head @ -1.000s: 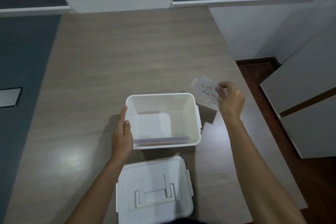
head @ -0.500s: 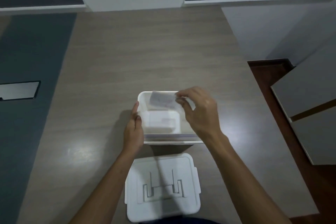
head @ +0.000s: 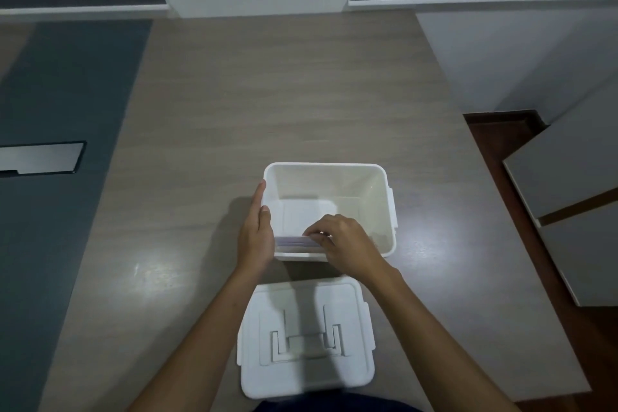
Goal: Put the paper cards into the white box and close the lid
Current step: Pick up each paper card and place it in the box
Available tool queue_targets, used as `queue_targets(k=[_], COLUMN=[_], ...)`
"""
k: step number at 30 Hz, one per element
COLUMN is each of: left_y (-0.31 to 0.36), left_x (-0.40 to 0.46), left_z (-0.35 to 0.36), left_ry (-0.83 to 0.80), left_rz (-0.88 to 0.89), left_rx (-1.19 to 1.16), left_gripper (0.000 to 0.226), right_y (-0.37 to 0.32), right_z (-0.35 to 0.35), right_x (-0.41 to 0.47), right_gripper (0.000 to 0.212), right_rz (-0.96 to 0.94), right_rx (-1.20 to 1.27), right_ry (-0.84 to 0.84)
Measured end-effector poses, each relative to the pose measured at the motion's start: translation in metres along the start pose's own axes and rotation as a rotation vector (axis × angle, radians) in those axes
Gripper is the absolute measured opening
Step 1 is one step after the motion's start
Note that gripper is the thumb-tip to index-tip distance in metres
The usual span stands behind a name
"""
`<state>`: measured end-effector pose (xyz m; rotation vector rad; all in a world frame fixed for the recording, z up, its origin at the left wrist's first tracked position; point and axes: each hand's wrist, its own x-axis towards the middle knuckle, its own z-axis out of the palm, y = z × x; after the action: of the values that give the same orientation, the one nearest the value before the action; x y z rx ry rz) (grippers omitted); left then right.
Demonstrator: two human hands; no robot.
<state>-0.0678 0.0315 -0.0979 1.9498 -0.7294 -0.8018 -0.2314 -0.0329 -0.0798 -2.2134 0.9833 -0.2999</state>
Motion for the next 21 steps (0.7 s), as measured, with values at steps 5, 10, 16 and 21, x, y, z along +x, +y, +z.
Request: queue_targets(k=[5, 10, 16, 21], left_y=[0.002, -0.002, -0.02, -0.072], left_x=[0.0, 0.004, 0.003, -0.037], left_z=[0.001, -0.001, -0.019, -0.038], left_ry=[0.012, -0.055, 0.028, 0.154], left_rz=[-0.015, -0.008, -0.027, -0.174], left_rx=[-0.002, -0.03, -0.1, 0.167], left_gripper=[0.05, 0.048, 0.053, 0.053], right_y=[-0.001, -0.003, -0.001, 0.011], right_z=[0.002, 0.003, -0.006, 0.004], right_x=[-0.002, -0.005, -0.029, -0.076], right_gripper=[0.019, 0.018, 0.011, 0.006], right_rz=[0.003, -0.01, -0.076, -0.078], right_rx=[-0.003, -0.026, -0.02, -0.006], right_ry=[-0.002, 0.081, 0.545, 0.769])
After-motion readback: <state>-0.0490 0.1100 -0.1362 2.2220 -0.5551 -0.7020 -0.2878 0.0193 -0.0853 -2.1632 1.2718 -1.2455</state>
